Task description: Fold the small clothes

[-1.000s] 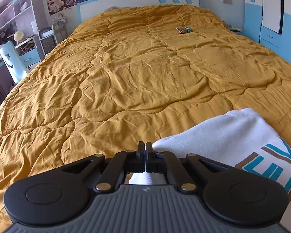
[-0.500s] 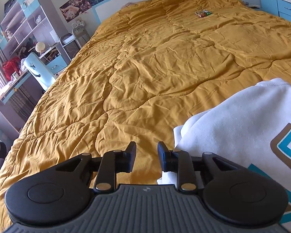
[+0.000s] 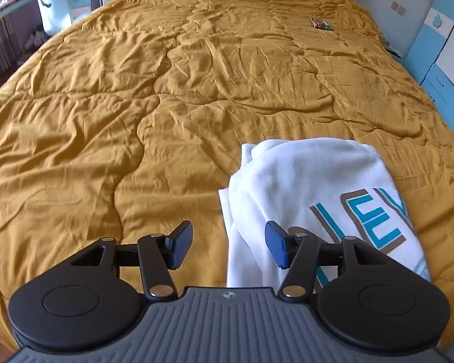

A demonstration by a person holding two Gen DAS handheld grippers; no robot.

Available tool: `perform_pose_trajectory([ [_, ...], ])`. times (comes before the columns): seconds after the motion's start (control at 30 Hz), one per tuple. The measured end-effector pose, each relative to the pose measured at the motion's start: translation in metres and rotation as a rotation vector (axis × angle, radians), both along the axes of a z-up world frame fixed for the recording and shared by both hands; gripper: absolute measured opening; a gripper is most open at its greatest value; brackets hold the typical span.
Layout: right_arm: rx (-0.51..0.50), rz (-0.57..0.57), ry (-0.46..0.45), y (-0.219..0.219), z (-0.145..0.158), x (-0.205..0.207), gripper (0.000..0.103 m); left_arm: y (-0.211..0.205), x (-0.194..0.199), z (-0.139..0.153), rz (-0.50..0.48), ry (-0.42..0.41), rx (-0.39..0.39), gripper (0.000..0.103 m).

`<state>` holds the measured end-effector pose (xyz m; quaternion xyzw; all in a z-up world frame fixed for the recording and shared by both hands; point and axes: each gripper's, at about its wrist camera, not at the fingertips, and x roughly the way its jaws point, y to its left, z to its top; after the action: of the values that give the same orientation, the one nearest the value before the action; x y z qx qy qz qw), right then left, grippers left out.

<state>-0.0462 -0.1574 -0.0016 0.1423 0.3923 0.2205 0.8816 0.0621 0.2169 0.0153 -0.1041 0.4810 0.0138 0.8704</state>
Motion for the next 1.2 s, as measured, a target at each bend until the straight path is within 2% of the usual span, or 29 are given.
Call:
perform_pose_trajectory([
  [0.1, 0.033, 0.022, -0.017, 0.004, 0.004, 0.001, 0.07, 0.0, -0.017, 0.009, 0.01, -0.06, -0.126, 0.065],
  [0.17, 0.06, 0.094, -0.039, 0.014, 0.006, -0.001, 0.063, -0.005, -0.032, 0.009, 0.027, -0.106, -0.205, 0.062],
  [0.23, 0.058, 0.156, -0.08, 0.029, 0.01, -0.005, 0.045, -0.015, -0.045, 0.008, 0.028, -0.173, -0.234, 0.054],
  [0.27, 0.061, 0.171, -0.105, 0.035, 0.011, -0.007, 0.04, -0.024, -0.053, 0.007, 0.036, -0.223, -0.216, 0.037],
  [0.3, 0.073, 0.186, -0.136, 0.042, 0.013, -0.01, 0.026, -0.035, -0.058, 0.005, 0.037, -0.253, -0.176, 0.021],
  [0.33, 0.078, 0.194, -0.15, 0.049, 0.014, -0.01, 0.012, -0.043, -0.06, 0.003, 0.036, -0.255, -0.137, 0.014],
  [0.37, 0.069, 0.205, -0.161, 0.058, 0.015, -0.009, 0.006, -0.055, -0.059, -0.002, 0.035, -0.239, -0.077, 0.004],
  [0.4, 0.044, 0.215, -0.182, 0.068, 0.017, -0.008, 0.003, -0.062, -0.057, -0.008, 0.044, -0.231, -0.043, 0.003],
  [0.47, -0.033, 0.231, -0.247, 0.088, 0.019, -0.006, 0.003, -0.072, -0.056, -0.017, 0.075, -0.244, -0.002, 0.001],
  [0.53, -0.067, 0.228, -0.283, 0.105, 0.017, 0.0, 0.003, -0.082, -0.053, -0.024, 0.088, -0.264, 0.041, 0.001],
  [0.6, -0.059, 0.208, -0.289, 0.116, 0.013, 0.007, 0.003, -0.089, -0.05, -0.028, 0.102, -0.276, 0.065, 0.001],
  [0.67, -0.051, 0.187, -0.296, 0.127, 0.003, 0.015, 0.003, -0.096, -0.047, -0.037, 0.12, -0.287, 0.144, 0.001],
  [0.73, -0.089, 0.164, -0.306, 0.135, -0.009, 0.021, 0.003, -0.099, -0.045, -0.049, 0.135, -0.28, 0.231, 0.001],
  [0.77, -0.118, 0.155, -0.296, 0.138, -0.015, 0.024, 0.003, -0.098, -0.045, -0.055, 0.141, -0.273, 0.248, 0.001],
  [0.87, -0.189, 0.122, -0.241, 0.139, -0.032, 0.03, 0.0, -0.087, -0.049, -0.066, 0.177, -0.282, 0.211, 0.006],
  [1.0, -0.265, 0.085, -0.255, 0.13, -0.049, 0.027, 0.0, -0.086, -0.051, -0.07, 0.208, -0.3, 0.208, 0.006],
  [1.2, -0.198, 0.02, -0.224, 0.115, -0.056, 0.027, 0.0, -0.081, -0.054, -0.068, 0.243, -0.323, 0.18, 0.007],
])
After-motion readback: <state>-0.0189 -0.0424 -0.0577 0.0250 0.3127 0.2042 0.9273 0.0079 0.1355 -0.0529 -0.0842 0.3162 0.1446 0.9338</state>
